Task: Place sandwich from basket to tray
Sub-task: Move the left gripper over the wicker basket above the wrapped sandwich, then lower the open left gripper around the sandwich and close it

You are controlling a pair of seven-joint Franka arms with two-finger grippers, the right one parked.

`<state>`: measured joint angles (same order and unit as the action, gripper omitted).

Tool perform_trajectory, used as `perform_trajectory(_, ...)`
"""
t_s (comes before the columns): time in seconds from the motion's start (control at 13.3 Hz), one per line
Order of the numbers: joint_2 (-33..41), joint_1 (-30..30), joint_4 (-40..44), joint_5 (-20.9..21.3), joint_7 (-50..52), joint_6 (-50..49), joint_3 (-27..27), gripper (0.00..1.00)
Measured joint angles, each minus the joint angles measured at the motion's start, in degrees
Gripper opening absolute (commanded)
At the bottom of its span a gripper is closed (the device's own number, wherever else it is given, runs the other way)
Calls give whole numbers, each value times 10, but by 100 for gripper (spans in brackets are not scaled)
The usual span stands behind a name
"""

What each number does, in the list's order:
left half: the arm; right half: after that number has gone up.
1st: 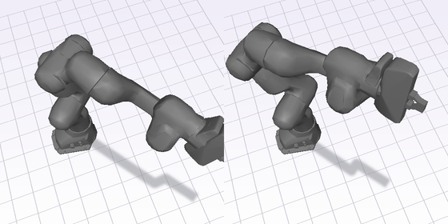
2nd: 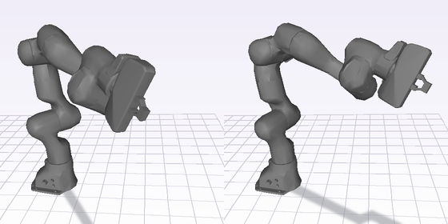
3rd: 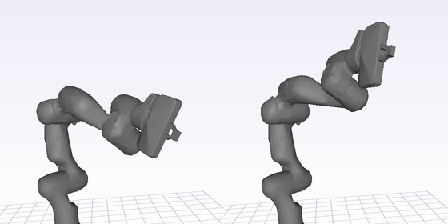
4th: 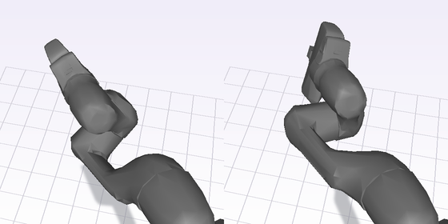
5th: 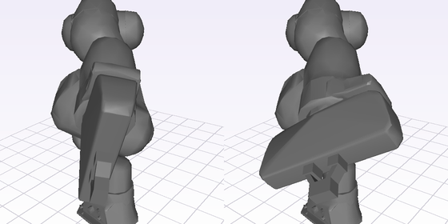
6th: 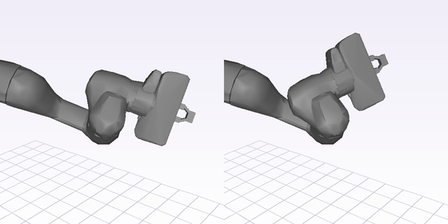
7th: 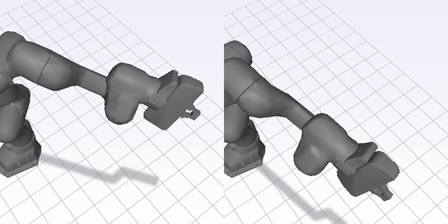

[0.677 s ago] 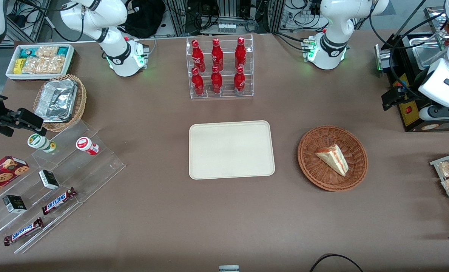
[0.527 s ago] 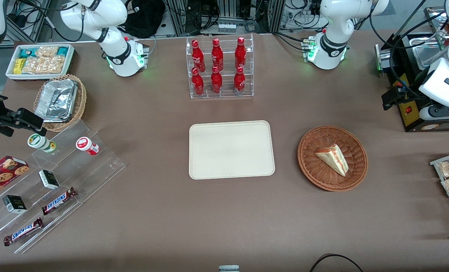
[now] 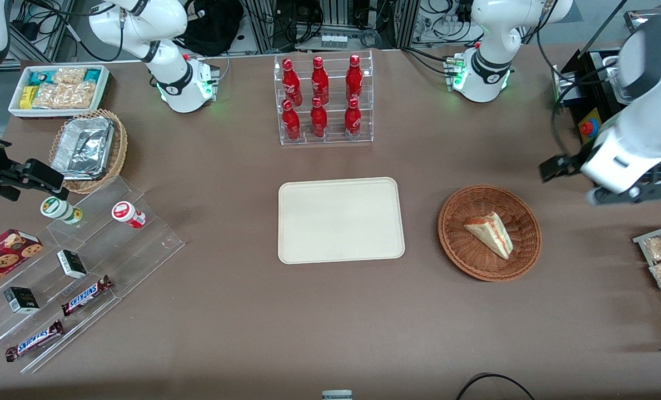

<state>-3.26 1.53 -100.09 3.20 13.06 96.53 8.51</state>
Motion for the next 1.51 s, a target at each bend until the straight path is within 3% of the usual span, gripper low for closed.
perform_trajectory(0.6,6,-6,-234,0,380,305,38,100)
perform_trajectory(1.35,-82,-4,-280,-1,459,424,34,100)
perform_trajectory(1.43,-87,-3,-280,-1,459,425,33,97)
perform_trajectory(1.51,-92,-2,-279,-1,459,427,32,81)
